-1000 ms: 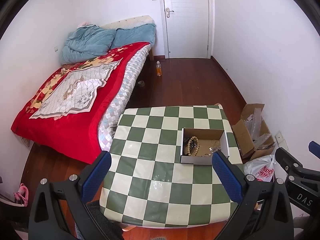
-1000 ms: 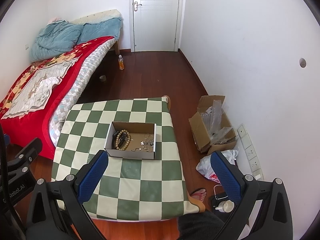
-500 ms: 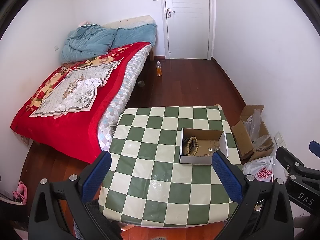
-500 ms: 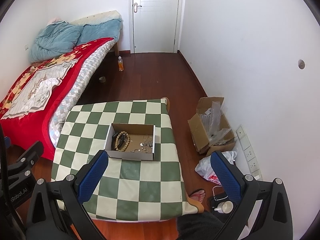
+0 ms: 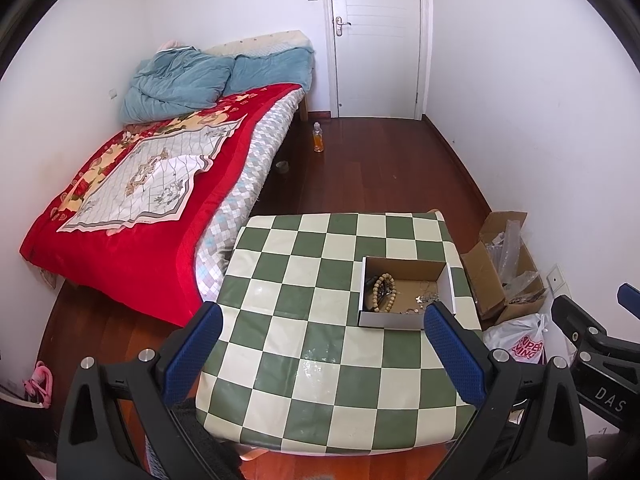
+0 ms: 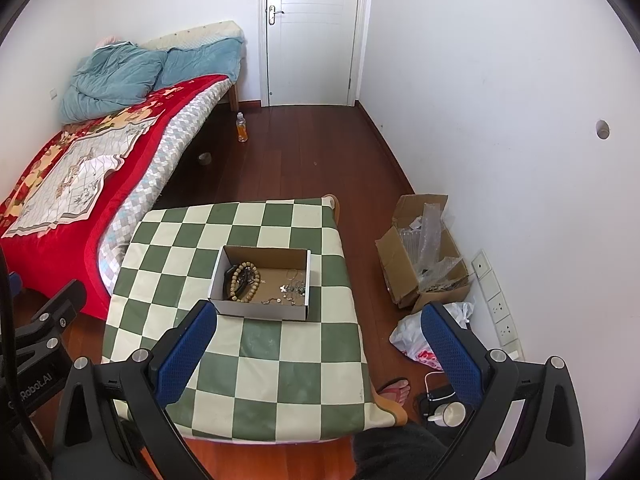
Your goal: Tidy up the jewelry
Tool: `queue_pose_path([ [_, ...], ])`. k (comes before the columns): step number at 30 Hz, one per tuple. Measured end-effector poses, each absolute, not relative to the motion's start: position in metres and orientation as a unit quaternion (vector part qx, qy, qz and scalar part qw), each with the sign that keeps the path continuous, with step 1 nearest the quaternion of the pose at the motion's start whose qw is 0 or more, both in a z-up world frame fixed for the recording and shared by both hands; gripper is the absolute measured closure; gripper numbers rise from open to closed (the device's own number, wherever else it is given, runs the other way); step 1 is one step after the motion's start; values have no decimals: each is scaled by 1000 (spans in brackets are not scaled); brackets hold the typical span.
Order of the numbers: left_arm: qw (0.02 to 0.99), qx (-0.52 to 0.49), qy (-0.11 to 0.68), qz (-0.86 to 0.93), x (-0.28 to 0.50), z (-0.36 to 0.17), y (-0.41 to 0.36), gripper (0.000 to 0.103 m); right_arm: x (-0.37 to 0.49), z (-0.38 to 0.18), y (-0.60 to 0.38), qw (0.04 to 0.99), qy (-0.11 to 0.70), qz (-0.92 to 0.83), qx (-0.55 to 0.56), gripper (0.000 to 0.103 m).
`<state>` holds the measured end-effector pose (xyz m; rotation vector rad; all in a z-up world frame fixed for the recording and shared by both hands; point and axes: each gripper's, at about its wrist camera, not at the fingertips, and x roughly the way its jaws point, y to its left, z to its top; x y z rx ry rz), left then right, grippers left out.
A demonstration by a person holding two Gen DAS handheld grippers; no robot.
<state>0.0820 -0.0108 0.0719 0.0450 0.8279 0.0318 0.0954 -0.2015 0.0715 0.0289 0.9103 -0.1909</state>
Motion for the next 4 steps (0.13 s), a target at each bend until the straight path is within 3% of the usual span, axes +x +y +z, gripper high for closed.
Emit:
queue_pose_path([
  [4,917,15,398,16,81,73,-11,0,95,71,-201,894,439,-92,13,0],
])
